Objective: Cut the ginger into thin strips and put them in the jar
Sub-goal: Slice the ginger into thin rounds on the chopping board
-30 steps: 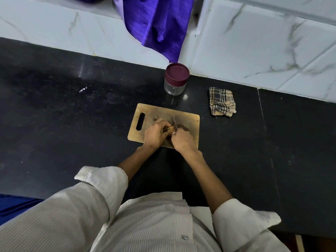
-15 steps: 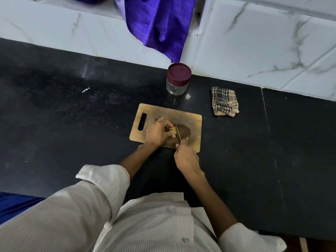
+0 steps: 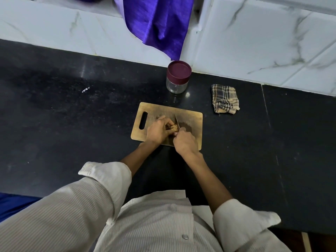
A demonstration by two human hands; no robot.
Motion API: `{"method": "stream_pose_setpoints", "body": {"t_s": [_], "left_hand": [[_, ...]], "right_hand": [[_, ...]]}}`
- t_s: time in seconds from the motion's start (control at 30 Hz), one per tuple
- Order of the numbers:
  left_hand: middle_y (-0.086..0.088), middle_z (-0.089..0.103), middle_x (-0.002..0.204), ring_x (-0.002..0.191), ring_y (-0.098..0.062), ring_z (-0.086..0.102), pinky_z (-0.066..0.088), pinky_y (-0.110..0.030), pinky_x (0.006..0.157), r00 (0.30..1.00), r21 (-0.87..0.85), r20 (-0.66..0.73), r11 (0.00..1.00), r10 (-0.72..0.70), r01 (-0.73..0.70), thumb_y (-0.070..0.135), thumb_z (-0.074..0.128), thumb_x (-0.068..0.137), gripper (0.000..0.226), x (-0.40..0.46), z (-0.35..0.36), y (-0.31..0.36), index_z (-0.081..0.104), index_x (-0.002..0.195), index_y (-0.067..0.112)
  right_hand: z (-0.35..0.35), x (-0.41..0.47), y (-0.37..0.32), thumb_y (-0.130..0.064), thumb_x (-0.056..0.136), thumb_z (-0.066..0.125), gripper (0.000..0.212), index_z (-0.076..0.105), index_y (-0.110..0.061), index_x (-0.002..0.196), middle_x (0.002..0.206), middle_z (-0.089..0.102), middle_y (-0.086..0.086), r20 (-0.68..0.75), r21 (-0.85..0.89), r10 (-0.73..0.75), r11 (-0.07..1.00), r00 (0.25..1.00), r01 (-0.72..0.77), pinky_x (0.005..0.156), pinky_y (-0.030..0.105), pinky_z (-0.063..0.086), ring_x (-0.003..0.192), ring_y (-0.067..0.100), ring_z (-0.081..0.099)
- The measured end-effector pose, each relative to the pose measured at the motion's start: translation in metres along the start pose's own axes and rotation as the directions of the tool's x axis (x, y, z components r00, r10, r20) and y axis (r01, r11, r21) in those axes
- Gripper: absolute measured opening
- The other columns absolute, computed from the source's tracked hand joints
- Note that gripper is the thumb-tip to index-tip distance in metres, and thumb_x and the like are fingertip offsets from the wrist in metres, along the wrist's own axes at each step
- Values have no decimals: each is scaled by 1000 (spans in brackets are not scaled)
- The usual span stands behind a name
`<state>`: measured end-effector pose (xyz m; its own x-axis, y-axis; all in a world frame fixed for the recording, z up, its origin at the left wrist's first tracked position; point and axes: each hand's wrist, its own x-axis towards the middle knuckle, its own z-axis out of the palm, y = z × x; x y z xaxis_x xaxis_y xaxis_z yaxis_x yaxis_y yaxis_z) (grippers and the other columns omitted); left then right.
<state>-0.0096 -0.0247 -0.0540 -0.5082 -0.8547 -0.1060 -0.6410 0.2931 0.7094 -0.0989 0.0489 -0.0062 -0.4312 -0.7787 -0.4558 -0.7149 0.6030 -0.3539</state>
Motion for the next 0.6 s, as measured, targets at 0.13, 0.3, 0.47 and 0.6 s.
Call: {"method": "stream_pose_setpoints", "body": {"t_s": [0.13, 0.3, 0.47, 0.6], "left_hand": [[15, 54, 92, 85, -4, 54, 44, -25, 72, 1000, -25, 7, 1000, -18, 18, 23, 81, 71, 25, 0, 0, 0, 67, 91, 19], [16, 55, 93, 86, -4, 53, 43, -25, 72, 999, -32, 13, 999, -30, 30, 24, 83, 68, 29, 1, 0, 0, 66, 91, 20], [12, 59, 96, 88, -7, 55, 47, -32, 75, 999, -40, 30, 998, -45, 46, 24, 84, 66, 29, 1, -1, 1, 67, 90, 20], [12, 58, 96, 87, -5, 52, 44, -30, 74, 998, -42, 32, 998, -51, 52, 23, 83, 67, 28, -1, 0, 3, 67, 89, 19]], "right_hand": [[7, -13, 11, -19, 103, 42, 24, 48, -7, 122, 115, 63, 16, -1, -6, 6, 1000, 1000, -6, 81, 41, 51, 105, 32, 63], [11, -21, 16, -21, 104, 41, 28, 47, -5, 127, 118, 63, 17, 9, -40, 42, 998, 999, -42, 78, 40, 46, 109, 32, 61], [8, -22, 14, -20, 104, 38, 32, 47, -4, 131, 127, 59, 18, 48, -46, 78, 996, 996, -76, 85, 41, 47, 116, 33, 58], [11, -29, 16, -22, 104, 39, 31, 46, -6, 129, 124, 59, 18, 55, -47, 84, 996, 995, -81, 86, 43, 47, 113, 33, 59]]}}
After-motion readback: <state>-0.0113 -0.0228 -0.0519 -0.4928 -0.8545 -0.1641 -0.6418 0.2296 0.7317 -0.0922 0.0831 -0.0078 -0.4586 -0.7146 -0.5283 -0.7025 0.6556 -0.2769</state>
